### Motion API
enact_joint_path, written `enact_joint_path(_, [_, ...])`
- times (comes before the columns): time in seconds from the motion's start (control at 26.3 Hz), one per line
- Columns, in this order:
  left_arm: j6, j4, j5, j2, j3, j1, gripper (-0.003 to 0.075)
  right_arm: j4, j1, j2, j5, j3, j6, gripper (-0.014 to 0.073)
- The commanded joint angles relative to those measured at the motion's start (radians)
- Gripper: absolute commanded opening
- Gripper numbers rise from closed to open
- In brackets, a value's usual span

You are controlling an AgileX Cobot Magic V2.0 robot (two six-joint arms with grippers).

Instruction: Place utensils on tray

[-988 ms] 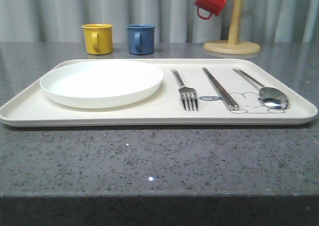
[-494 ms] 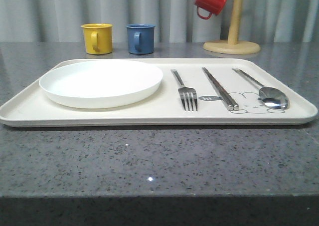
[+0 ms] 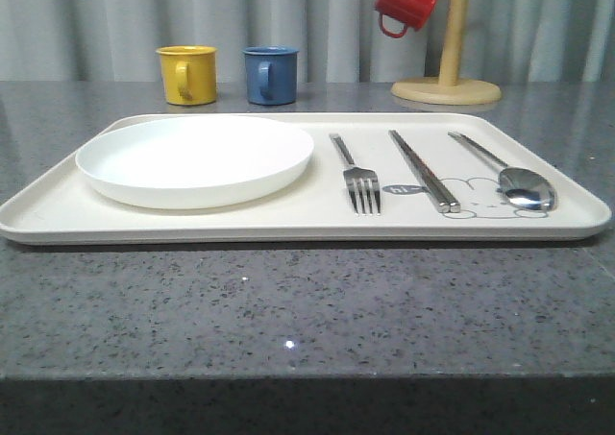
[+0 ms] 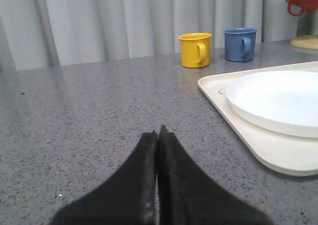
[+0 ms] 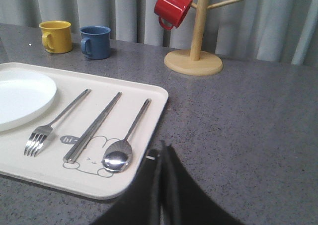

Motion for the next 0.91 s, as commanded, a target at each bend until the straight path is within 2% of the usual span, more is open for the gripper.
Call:
enact_joint_path(0.0, [-0.012,-0.005,-0.084,-0.023,0.000,0.004,-0.0018,-0.018,-0.017,0.009,-0.118,0.034,-0.010,-0.0074])
enact_joint_path(0.15, [-0.012,-0.005,-0.084,-0.023,0.000,0.004,-0.0018,0.026,-0.101,-0.031,-0.197,0.178,-0.010,-0.0074])
enact_joint_path(0.46, [-0.012,-0.005,-0.084,-0.023,0.000,0.004,-0.0018,0.053,-0.257,-0.177,-0.203,0.351,-0.010,-0.0074])
enact_joint_path(0.87, [-0.012,-0.005,-0.084,-0.021,0.000,0.004,-0.0018,0.042,-0.264,-0.185,-0.221,0.350,-0.010,-0.0074])
